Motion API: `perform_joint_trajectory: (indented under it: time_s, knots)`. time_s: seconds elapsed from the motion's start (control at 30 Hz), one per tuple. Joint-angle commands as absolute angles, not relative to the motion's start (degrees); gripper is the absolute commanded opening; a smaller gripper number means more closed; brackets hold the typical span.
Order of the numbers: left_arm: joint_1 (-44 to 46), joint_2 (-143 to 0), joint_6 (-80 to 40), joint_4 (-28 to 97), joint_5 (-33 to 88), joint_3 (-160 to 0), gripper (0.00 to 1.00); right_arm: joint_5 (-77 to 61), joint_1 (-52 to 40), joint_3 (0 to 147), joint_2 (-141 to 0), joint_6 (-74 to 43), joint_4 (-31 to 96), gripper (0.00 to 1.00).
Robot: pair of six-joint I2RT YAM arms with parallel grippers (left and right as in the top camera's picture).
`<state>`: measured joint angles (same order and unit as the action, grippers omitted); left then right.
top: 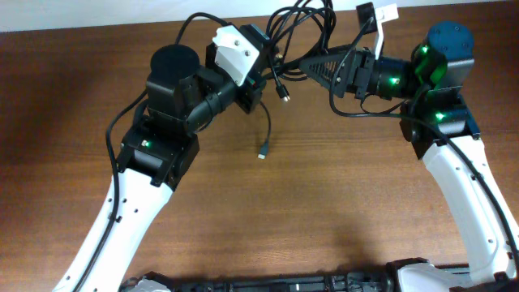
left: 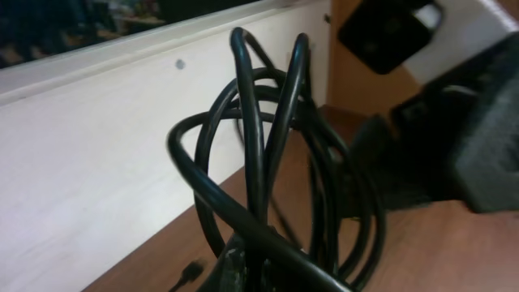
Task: Untangle cables
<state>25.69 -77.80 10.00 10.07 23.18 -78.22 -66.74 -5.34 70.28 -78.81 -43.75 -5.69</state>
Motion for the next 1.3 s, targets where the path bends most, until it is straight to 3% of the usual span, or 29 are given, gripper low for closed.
perform_joint_trajectory:
  time_s: [0.0,0.47,0.57,0.63,0.7,0.9,1.27]
  knots:
    - [25.85,-77.58,9.74,10.35,30.76,-78.7,0.0,-64.38,-5.61,70.74,-78.26,-43.55,-6.44,0.77]
    - [25.85,-77.56,12.49,12.29,42.7,-78.7,0.0,-59.92,-5.61,70.74,-78.26,-43.53,-6.48,0.77]
    - [25.85,-77.58,11.66,12.53,38.0,-78.7,0.0,-62.89,-5.61,70.74,-78.26,-43.24,-8.05,0.67]
    - [25.85,-77.56,9.43,12.51,34.63,-78.7,0.0,-65.41,-5.61,70.74,-78.26,-42.13,-9.93,0.55]
    - [25.82,-77.56,6.28,12.51,29.85,-78.7,0.0,-68.12,-5.61,70.74,-78.26,-42.13,-12.38,0.36]
    - [25.82,-77.56,4.45,12.49,27.53,-78.7,0.0,-69.58,-5.61,70.72,-78.26,-41.95,-13.13,0.04]
    - [25.82,-77.56,-9.65,12.49,15.81,-78.7,0.0,-78.76,-5.61,70.72,-78.26,-33.91,-13.13,0.04]
